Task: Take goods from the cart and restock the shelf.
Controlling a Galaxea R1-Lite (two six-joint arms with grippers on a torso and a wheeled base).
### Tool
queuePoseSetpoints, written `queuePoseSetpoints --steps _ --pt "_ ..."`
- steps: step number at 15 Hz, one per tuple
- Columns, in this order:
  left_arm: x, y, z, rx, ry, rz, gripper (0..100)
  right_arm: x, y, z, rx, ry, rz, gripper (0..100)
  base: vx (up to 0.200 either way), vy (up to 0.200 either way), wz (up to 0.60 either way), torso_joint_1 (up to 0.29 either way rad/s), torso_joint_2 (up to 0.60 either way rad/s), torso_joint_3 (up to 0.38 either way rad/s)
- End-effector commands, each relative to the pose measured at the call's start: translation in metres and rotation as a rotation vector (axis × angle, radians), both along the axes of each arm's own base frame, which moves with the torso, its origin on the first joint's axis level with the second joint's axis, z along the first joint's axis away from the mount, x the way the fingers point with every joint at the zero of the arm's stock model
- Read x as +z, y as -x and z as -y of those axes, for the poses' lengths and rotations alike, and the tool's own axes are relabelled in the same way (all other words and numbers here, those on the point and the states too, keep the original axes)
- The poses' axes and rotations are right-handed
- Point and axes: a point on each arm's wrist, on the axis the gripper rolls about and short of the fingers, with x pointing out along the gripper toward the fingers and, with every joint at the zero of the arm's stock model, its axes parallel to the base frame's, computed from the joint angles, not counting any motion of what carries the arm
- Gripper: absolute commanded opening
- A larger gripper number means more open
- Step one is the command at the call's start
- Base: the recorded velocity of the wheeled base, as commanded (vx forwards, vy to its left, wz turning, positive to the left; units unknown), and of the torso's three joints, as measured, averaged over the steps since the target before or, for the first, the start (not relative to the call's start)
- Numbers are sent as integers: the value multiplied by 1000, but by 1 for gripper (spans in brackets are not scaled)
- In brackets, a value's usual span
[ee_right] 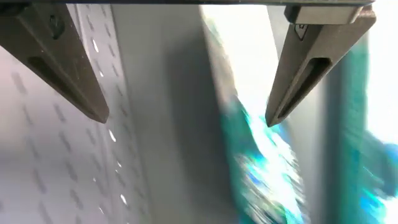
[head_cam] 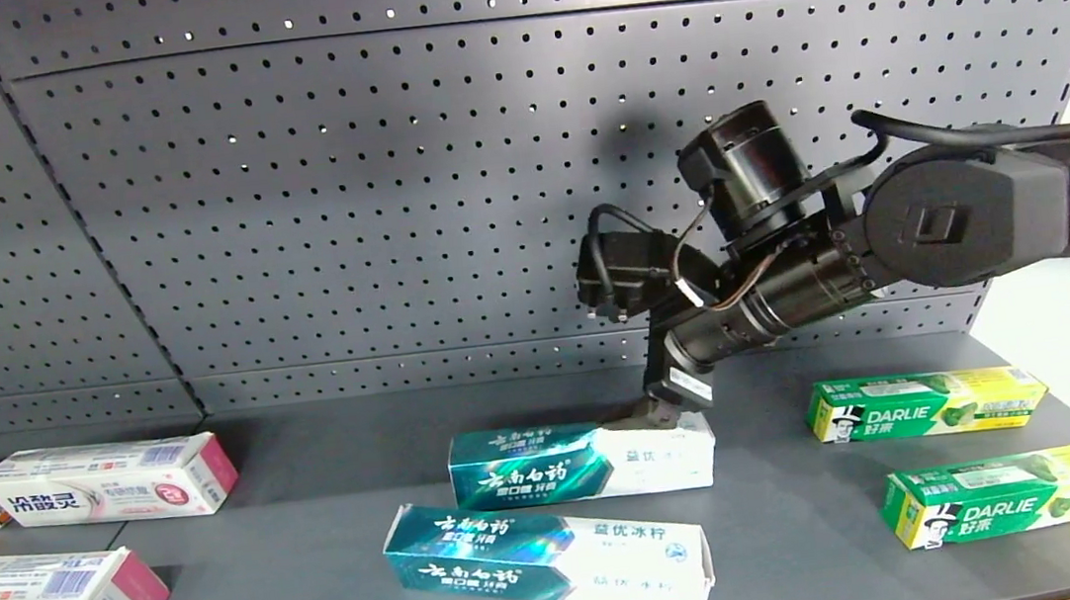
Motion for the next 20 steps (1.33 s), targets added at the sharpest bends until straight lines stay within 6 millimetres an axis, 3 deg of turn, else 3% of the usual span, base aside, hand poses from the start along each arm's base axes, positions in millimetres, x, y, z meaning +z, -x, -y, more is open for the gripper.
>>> queuePoseSetpoints --steps 1,7,11,16,20 --pt "0 0 0 0 -1 -2 100 0 -4 24 -57 -5 9 100 0 0 0 0 0 0" --pt "0 0 0 0 -1 -2 100 -4 -11 26 -71 -9 9 100 0 0 0 0 0 0" --pt "0 0 0 0 -1 -2 100 2 -4 30 -67 -15 20 100 0 0 0 0 0 0" --pt "0 0 0 0 -1 -2 100 12 34 55 -64 -52 67 100 0 0 0 0 0 0" --pt "0 0 0 0 -1 -2 100 -1 72 84 -75 -61 58 100 0 0 0 0 0 0"
